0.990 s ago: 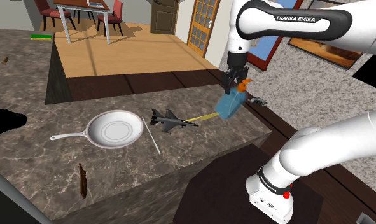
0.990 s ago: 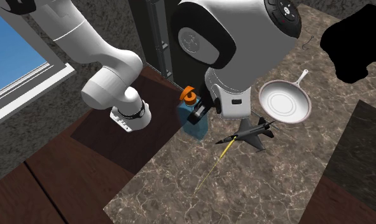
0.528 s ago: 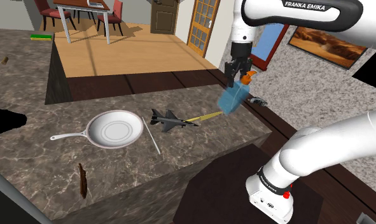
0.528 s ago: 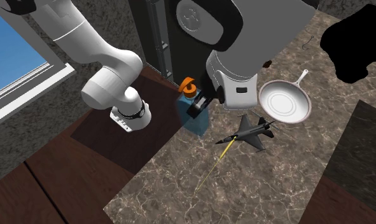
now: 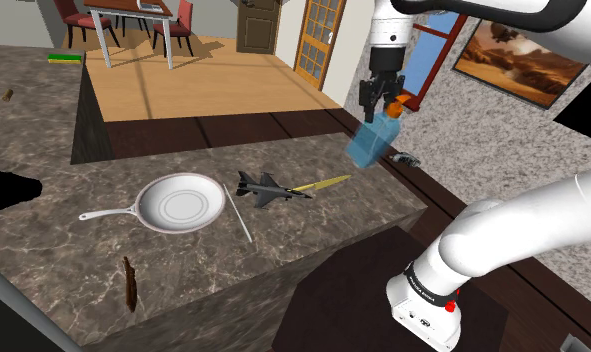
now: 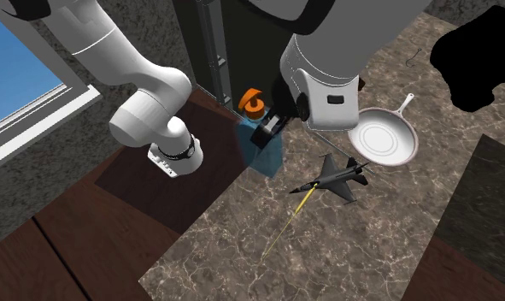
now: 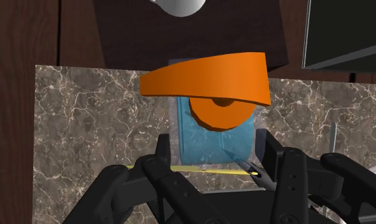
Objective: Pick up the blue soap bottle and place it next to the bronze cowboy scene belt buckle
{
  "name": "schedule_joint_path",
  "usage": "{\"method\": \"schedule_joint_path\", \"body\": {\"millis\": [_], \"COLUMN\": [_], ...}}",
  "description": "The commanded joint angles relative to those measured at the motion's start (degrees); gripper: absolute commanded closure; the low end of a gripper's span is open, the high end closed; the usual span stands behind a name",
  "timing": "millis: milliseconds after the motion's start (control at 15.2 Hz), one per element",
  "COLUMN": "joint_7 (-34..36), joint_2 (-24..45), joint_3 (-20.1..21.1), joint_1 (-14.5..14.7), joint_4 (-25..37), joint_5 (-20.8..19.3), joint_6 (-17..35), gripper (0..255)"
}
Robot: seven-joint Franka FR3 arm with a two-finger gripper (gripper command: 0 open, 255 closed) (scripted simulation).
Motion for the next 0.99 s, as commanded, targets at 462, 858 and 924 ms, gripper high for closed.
{"method": "schedule_joint_path", "body": {"millis": [462,858,924], "joint_7": [0.01,8.56,9.95], "joint_2": [2.17,5.61,6.4], "joint_3": [0.08,5.78,6.72], "joint_1": [-0.07,2.42,2.83], "joint_4": [8.81,8.86,9.09], "joint_5": [-0.13,3.82,4.37], "joint_6": [-6.66,-3.2,-2.59], "gripper": [255,255,255]}}
